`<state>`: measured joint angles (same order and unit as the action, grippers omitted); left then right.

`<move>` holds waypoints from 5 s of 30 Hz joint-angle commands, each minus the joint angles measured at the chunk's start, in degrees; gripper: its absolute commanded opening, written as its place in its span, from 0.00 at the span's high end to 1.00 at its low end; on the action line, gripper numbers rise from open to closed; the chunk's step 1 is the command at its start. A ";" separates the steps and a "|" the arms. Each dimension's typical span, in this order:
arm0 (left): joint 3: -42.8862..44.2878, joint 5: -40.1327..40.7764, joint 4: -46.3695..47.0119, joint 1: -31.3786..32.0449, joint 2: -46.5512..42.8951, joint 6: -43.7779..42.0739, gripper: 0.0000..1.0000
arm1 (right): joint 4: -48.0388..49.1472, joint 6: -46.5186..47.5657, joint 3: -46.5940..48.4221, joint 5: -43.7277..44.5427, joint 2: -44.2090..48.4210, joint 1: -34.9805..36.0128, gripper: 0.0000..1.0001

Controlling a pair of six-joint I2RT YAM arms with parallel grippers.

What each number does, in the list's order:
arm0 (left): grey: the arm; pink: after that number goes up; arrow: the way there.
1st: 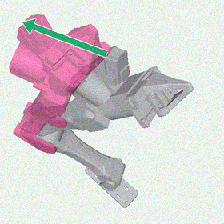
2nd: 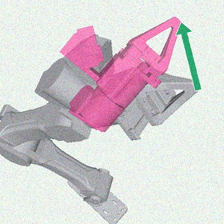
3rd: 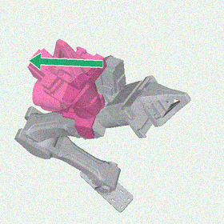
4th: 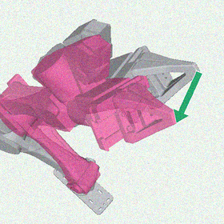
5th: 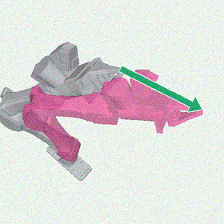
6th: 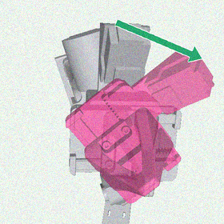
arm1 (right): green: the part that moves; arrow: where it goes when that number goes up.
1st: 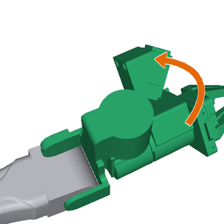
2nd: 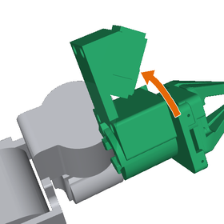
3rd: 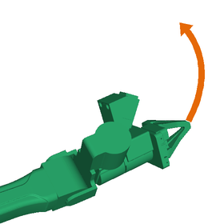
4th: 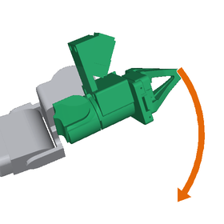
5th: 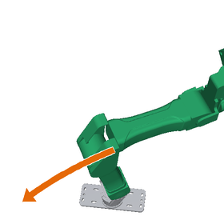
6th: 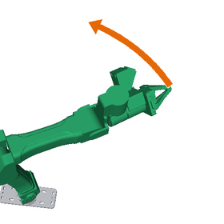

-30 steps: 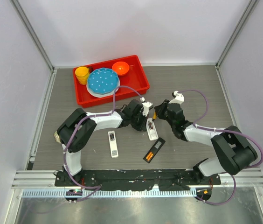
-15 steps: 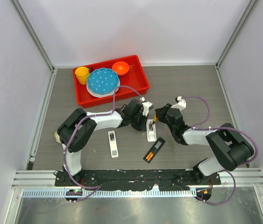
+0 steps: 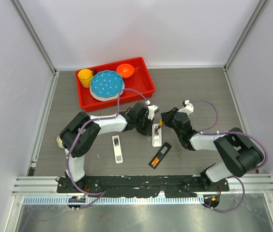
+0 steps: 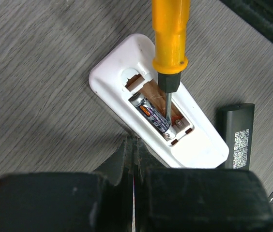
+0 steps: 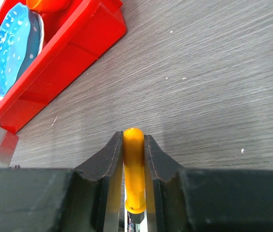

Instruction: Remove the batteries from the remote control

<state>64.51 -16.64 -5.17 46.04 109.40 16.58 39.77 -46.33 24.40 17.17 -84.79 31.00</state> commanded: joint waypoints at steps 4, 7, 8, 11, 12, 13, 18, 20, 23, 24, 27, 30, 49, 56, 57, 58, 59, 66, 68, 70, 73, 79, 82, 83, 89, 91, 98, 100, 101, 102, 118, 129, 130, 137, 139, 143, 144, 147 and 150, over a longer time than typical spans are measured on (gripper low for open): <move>0.35 -1.11 -4.50 0.28 3.36 -0.06 1.00 | 4.44 8.96 6.79 -7.76 -0.55 0.55 0.99; 0.35 -1.81 -4.32 0.28 3.45 -0.23 1.00 | 2.34 12.83 8.38 -8.82 -0.90 1.07 0.99; 0.44 -1.73 -4.32 0.36 3.62 -0.23 1.00 | 1.90 14.23 8.73 -8.82 -1.07 1.25 0.99; 0.53 -1.55 -4.50 0.36 3.54 -0.14 1.00 | 0.31 14.69 9.61 -8.38 -1.69 1.25 0.99; 0.44 -1.38 -4.50 0.36 3.45 -0.23 1.00 | -0.04 14.42 9.61 -8.29 -1.86 1.25 0.99; 0.35 -1.11 -4.41 0.36 3.36 -0.23 1.00 | -0.13 14.25 9.61 -7.94 -1.87 1.34 0.99; -0.44 0.03 -3.88 0.36 2.05 -0.23 1.00 | -0.83 13.81 9.70 -7.41 -1.52 1.25 0.99; -0.88 0.03 -2.92 0.36 1.52 -0.14 1.00 | -1.45 13.72 9.79 -7.33 -0.64 1.25 0.99; -2.19 1.08 -1.69 0.28 -0.24 -0.32 1.00 | -2.24 13.37 9.35 -6.89 1.38 1.25 0.99; -3.07 1.52 -1.25 0.36 -0.85 -0.32 1.00 | -2.50 13.37 9.17 -6.80 2.17 1.25 0.99; -5.52 2.32 1.56 0.28 -4.10 -0.23 0.89 | -3.99 13.02 8.21 -6.27 5.59 1.25 0.99; -8.51 3.28 4.81 0.36 -8.06 -0.49 0.77 | -5.66 12.05 6.28 -5.40 9.98 1.25 0.99; -19.69 24.09 4.39 11.51 -31.18 6.26 0.00 | -27.46 10.03 -1.28 -3.28 39.25 0.55 0.99; -19.25 39.48 1.39 28.19 -26.88 13.91 0.02 | -28.78 8.62 -3.31 -4.51 41.81 0.20 0.99; -18.99 42.89 1.82 29.79 -25.05 13.92 0.03 | -28.87 8.79 -3.48 -4.43 41.90 0.20 0.99; -18.72 44.75 1.83 31.29 -24.07 13.83 0.03 | -28.96 8.71 -3.66 -4.51 41.90 0.11 0.99; -18.28 45.90 1.74 33.74 -22.85 13.66 0.04 | -28.96 8.71 -3.84 -4.77 42.25 0.11 0.99; -16.34 49.34 3.15 38.07 -14.31 14.71 0.14 | -29.31 9.06 -4.28 -4.69 42.96 -0.24 0.99; -16.87 48.81 4.19 38.42 -12.99 14.97 0.23 | -29.31 9.15 -4.36 -4.69 43.05 -0.42 0.99; -18.54 47.85 6.04 38.68 -12.29 14.62 0.33 | -29.22 9.15 -4.54 -4.51 42.96 -0.42 0.99; -19.86 46.53 8.07 38.77 -11.85 14.53 0.45 | -29.22 9.24 -4.54 -4.34 42.96 -0.68 0.99; -21.97 47.14 9.12 38.69 -12.99 14.01 0.72 | -29.13 9.59 -4.63 -4.33 42.69 -1.03 0.99; -21.36 46.18 9.04 37.38 -13.69 12.69 0.75 | -28.87 9.50 -4.80 -4.25 42.69 -1.30 0.99; -20.92 45.39 9.47 36.67 -13.78 12.43 0.76 | -28.70 9.41 -4.89 -4.25 42.61 -1.38 0.99; -19.17 35.99 12.55 29.55 -11.50 10.59 0.83 | -28.61 8.97 -5.33 -5.04 42.78 -2.00 0.99; -18.63 34.58 12.90 27.97 -10.27 9.71 0.84 | -29.22 9.06 -5.51 -4.95 43.48 -2.18 0.99; -14.07 28.17 12.38 23.13 -6.67 2.86 0.86 | -31.33 9.15 -5.59 -4.78 46.03 -3.05 0.99; -13.10 26.85 11.59 21.55 -6.05 -0.56 0.86 | -32.12 9.41 -5.42 -4.60 46.47 -3.32 0.99; -11.88 26.06 11.24 20.94 -5.44 -2.24 0.86 | -32.38 9.41 -5.33 -4.69 46.65 -3.41 0.99; -11.17 24.13 10.71 20.23 -5.00 -3.91 0.86 | -32.56 9.41 -5.33 -4.69 46.82 -3.49 0.99; -2.19 16.91 0.69 19.09 -1.21 -15.17 0.50 | -37.13 9.85 -4.80 -2.75 50.08 -4.02 0.99; -7.03 15.24 3.24 17.94 -3.94 -14.21 0.34 | -34.94 9.41 -4.98 -1.70 47.09 -4.11 0.99; -7.12 15.24 3.24 17.59 -4.11 -14.03 0.35 | -34.76 9.32 -4.98 -1.61 46.48 -4.20 0.99; -5.54 14.18 2.54 16.98 -2.27 -13.06 0.44 | -29.59 8.88 -6.03 -2.05 42.88 -4.02 0.99; -5.10 14.10 2.53 16.89 -2.18 -13.06 0.48 | -28.17 9.23 -6.38 -2.05 41.82 -4.11 0.99; -5.10 14.01 2.53 16.54 -2.27 -12.89 0.55 | -24.67 10.11 -6.73 -1.96 39.01 -4.11 0.99; -5.10 13.83 2.53 16.36 -2.44 -12.89 0.56 | -23.35 10.38 -7.17 -2.05 38.48 -4.11 0.99; -5.27 13.83 2.97 16.10 -3.14 -12.80 0.56 | -18.16 10.47 -9.98 -1.09 38.30 -4.11 0.99; -5.89 13.13 3.50 15.57 -4.02 -12.45 0.52 | -15.52 9.94 -11.39 1.02 38.30 -4.11 0.99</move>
<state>59.11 -1.78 1.30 62.52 106.00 2.79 15.66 -36.58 14.52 14.70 -46.57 27.14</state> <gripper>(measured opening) 0.459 0.248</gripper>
